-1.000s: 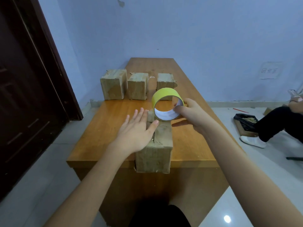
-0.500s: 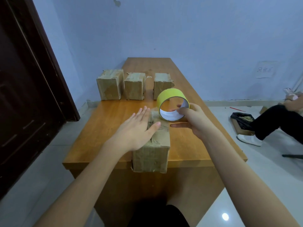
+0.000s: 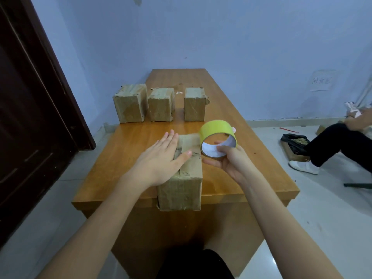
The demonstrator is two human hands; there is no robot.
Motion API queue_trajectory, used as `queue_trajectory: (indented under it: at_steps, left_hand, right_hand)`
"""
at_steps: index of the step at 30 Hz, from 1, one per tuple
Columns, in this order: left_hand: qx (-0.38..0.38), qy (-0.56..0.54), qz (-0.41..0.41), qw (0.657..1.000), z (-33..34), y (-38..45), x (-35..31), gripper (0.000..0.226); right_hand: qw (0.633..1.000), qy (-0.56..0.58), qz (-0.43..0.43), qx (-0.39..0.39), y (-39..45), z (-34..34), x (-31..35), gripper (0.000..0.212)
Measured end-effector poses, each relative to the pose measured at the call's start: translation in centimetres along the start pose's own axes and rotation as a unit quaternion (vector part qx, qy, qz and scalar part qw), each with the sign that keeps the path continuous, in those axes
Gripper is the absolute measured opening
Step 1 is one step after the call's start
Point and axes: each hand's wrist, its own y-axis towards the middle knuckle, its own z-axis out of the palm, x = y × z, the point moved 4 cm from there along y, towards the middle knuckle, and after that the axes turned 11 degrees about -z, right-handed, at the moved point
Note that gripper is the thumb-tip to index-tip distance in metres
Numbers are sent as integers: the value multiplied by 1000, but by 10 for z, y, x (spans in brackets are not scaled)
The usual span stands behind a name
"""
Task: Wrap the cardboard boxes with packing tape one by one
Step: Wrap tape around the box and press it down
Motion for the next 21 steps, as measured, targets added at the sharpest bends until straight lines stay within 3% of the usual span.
queue_trajectory:
  at_steps: [6,9,11,14,17,21]
  left_hand:
    - [38,42,-17,998,-7,0,-4,85]
    - [73,27,-55,995,-21,5,-12,107]
    - [35,40,-47,997,-24,7,-26,116]
    - [13,28,2,1000,-8,7,-47,99]
    - [0,-56,3,998,-2,10,-42,76]
    - [23,-173,3,985,-7,10,-27,74]
  right_hand:
    - [997,-67,-9,-44,0,-6,-16,8]
    - [986,-158,-16,-49,1,-7,-11,10]
    - [981,-188,-19,-49,1,-7,-10,10]
    - [979,-199,-30,-38,2,-6,-7,14]
    - [985,-169,-21,-25,0,-9,-8,22]
    - [977,-207,49,31,-3,-5,-16,42]
